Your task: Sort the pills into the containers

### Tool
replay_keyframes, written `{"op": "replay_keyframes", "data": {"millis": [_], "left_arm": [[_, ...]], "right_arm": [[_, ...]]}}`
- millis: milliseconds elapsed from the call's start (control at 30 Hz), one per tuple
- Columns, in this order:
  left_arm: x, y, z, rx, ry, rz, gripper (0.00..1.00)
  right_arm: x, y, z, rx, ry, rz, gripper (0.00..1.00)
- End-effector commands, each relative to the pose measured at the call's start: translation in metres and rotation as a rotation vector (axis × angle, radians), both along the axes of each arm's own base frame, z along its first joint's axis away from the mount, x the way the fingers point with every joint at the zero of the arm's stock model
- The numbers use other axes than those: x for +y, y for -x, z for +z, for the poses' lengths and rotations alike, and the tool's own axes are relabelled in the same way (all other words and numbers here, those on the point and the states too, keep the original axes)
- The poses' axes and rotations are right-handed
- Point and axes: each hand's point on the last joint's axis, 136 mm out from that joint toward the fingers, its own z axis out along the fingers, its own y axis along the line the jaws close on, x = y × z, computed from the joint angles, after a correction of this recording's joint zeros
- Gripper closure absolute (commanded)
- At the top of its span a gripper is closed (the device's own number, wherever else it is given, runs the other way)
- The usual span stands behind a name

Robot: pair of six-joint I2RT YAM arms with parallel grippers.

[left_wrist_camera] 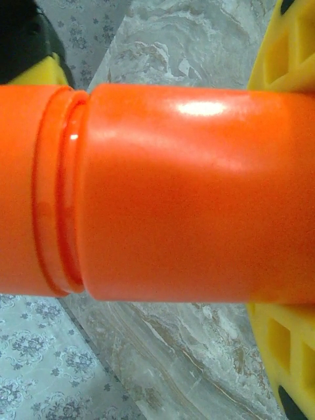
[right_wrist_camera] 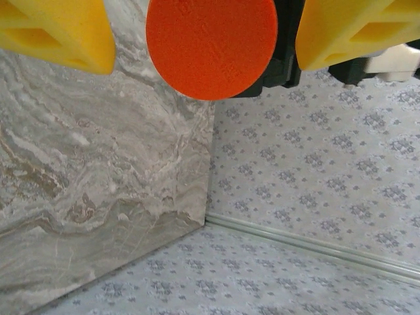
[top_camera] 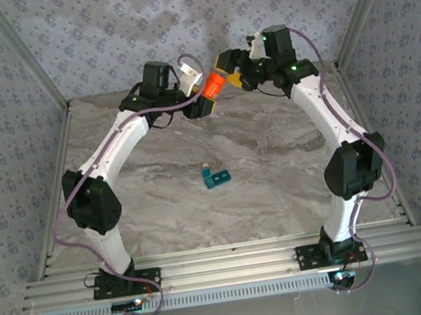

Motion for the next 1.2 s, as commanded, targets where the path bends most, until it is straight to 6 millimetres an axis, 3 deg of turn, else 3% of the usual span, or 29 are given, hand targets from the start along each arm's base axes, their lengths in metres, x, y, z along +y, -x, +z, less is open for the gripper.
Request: {"op": "replay_keyframes", "data": {"millis": [0,267,467,567,900,1167], "left_arm": [[-0.004,0.004,0.024,-0.061,0.018,-0.025,1.0],[-0.005,0.006,0.024,-0.058,0.015,-0.03,1.0],[-0.004,0.004,0.026,-0.06,0.021,-0.02,1.0],[-0.004,0.003,0.029,-0.057,0.039,-0.016,1.0],[-0.002,0.002,0.059,0.004,0.21,-0.046,1.0],[-0.002,0.007,0.064,0.019,0.241,-0.059,1.0]], "right_arm": [[0.008,-0.002,0.0,0.018,0.001,0.002,0.26],[0.022,-0.001,-0.002,0.022,-0.003,0.034,0.32],[0.026,0.003,-0.002,0.018,-0.007,0.068,0.54],[0.024,0.004,-0.001,-0.007,-0.008,0.085,0.59],[0.015,0.011,0.008,-0.312,0.057,0.258,0.57],[0.008,0.007,0.01,-0.358,0.063,0.263,0.51]]}}
